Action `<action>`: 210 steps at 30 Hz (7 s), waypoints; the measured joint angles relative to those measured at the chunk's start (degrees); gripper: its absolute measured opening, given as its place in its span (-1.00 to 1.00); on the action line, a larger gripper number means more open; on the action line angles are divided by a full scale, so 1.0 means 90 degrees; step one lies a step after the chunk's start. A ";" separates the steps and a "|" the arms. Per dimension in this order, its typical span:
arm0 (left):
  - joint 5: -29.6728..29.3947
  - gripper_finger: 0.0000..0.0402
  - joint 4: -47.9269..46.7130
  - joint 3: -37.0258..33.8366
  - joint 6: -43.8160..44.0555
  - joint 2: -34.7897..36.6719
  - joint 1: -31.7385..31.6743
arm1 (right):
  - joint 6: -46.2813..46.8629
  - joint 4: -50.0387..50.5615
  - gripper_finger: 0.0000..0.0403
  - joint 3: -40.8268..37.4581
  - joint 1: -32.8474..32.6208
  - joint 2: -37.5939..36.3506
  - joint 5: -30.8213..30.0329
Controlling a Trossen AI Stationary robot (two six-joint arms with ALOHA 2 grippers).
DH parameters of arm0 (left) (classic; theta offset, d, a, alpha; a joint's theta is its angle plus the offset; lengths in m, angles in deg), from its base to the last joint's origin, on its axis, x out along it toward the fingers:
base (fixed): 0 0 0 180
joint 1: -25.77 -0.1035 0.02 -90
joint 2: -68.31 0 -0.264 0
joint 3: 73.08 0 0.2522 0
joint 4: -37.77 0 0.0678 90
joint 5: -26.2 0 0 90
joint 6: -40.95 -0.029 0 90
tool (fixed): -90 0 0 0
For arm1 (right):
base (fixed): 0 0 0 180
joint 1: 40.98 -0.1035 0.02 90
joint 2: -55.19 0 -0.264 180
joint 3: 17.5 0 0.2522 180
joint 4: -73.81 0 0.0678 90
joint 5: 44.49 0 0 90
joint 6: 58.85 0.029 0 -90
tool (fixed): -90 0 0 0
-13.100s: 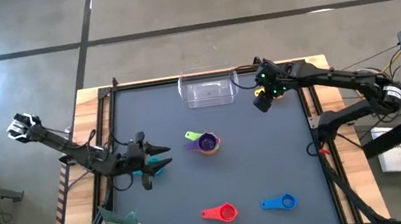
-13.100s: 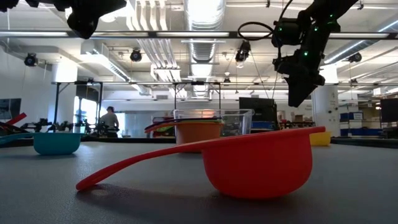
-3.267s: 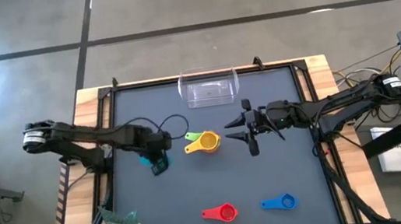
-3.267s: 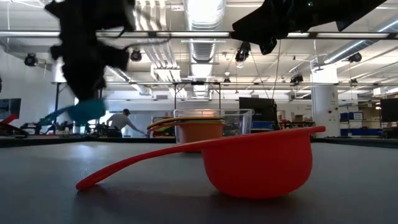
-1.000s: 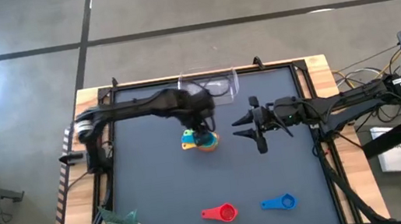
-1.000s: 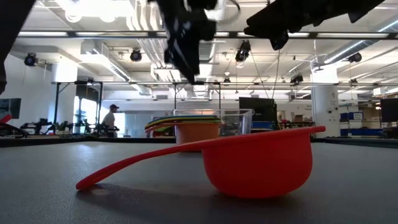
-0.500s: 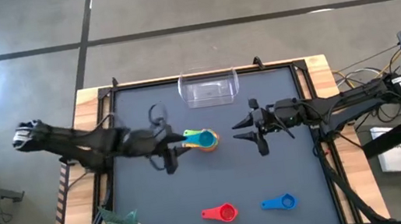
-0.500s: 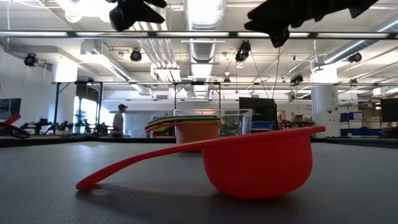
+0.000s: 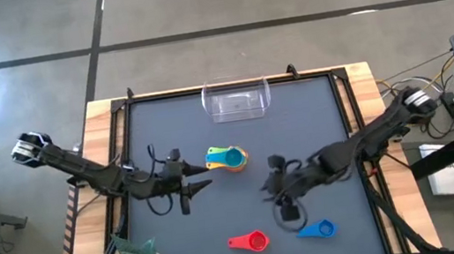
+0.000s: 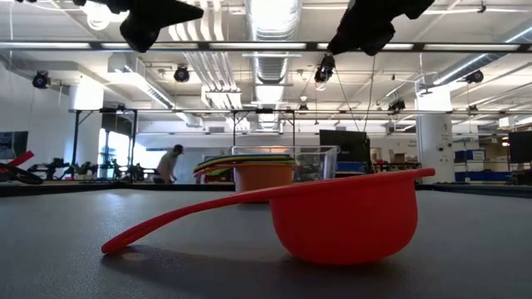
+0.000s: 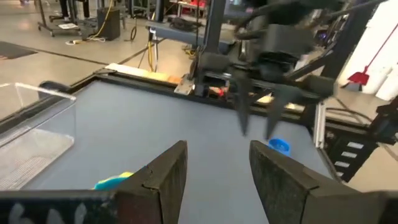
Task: Nest measuring cups in basket
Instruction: Stack the red measuring cup on top of the light blue measuring cup, then stack the blue measuring cup on top of the red measuring cup
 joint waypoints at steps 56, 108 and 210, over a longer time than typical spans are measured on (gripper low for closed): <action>-0.0299 -0.22 0.0377 -0.0264 0.0266 -0.0171 0.0956 | 0.1435 0.1595 -0.96 0.2425 0.2508 0.2189 0.0017; -0.0291 -0.22 0.0376 -0.0285 0.0188 -0.0166 0.0963 | 0.3913 0.2608 -0.12 -0.1316 -0.1410 -0.1320 0.0561; -0.0357 -0.22 0.0236 -0.0242 0.0504 -0.0353 0.0968 | 0.1121 0.2162 -0.41 0.2452 0.3261 0.2613 0.1210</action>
